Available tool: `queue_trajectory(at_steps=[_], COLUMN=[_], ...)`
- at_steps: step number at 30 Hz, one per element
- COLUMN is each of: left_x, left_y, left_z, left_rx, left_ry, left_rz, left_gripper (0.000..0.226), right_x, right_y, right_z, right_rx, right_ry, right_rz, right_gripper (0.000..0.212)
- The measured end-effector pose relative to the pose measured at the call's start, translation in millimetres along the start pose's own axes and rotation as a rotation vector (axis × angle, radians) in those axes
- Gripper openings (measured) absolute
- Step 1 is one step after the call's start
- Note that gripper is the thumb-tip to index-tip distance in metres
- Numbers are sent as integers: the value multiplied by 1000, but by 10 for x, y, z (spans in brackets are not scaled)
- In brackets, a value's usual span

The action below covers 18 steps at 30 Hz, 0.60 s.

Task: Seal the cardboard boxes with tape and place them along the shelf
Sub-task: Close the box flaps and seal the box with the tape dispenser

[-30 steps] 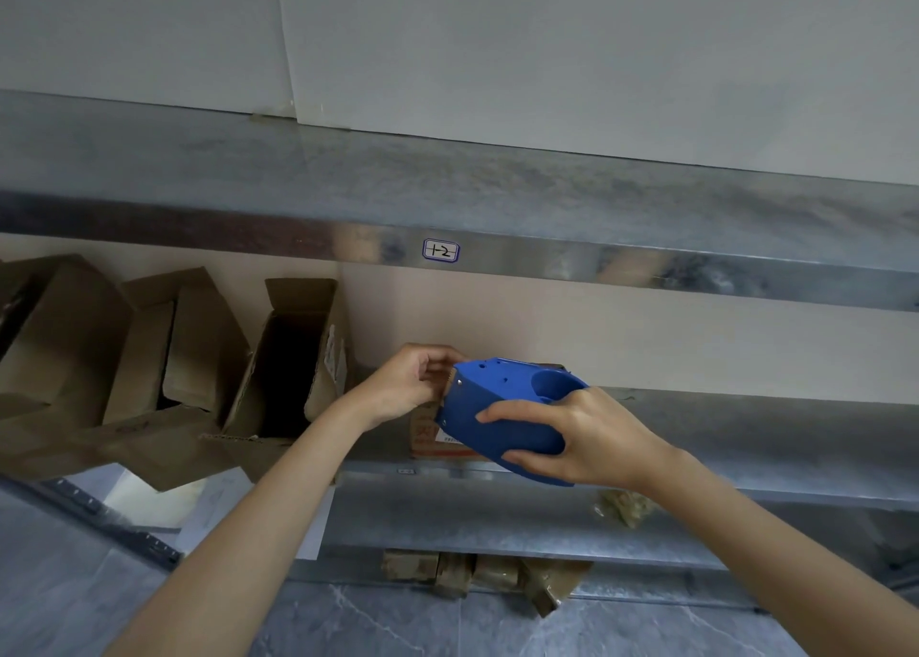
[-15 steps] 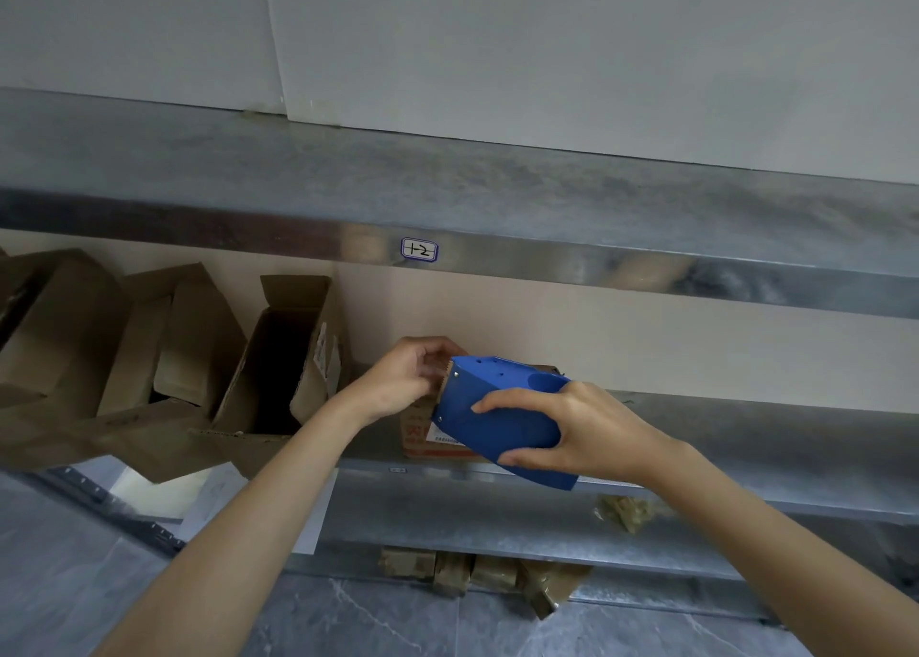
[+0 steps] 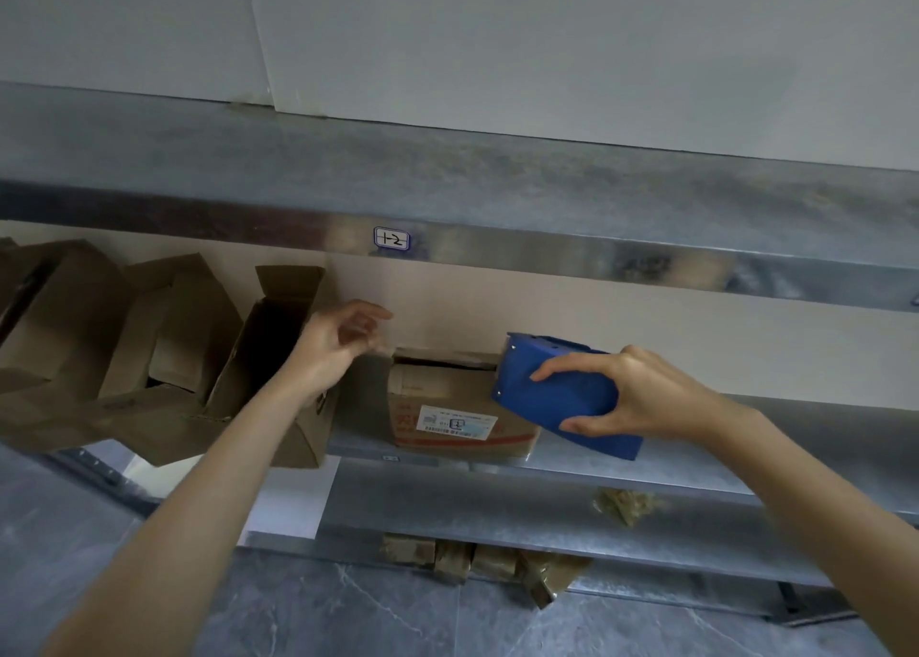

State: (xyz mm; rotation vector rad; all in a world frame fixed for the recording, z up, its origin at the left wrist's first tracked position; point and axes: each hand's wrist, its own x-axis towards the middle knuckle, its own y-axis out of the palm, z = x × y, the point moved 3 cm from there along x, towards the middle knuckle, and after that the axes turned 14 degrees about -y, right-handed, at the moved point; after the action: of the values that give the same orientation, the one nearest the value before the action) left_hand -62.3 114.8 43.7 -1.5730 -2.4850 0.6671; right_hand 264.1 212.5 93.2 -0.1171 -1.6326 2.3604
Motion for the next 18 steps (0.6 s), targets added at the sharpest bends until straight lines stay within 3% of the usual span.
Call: queue_trajectory(at_steps=[11,18], left_x=[34,133], left_y=[310,390], left_z=[61,366], left_rx=[-24,146], left_ry=[-39,-64], left_rz=[70,31], left_gripper=[34,56], right_x=[7,166], right_y=[7,131], right_z=[-113,-106], right_rx=[-54,-105], right_ry=[94,82], right_rz=[-67,-48], right_gripper=[51,47])
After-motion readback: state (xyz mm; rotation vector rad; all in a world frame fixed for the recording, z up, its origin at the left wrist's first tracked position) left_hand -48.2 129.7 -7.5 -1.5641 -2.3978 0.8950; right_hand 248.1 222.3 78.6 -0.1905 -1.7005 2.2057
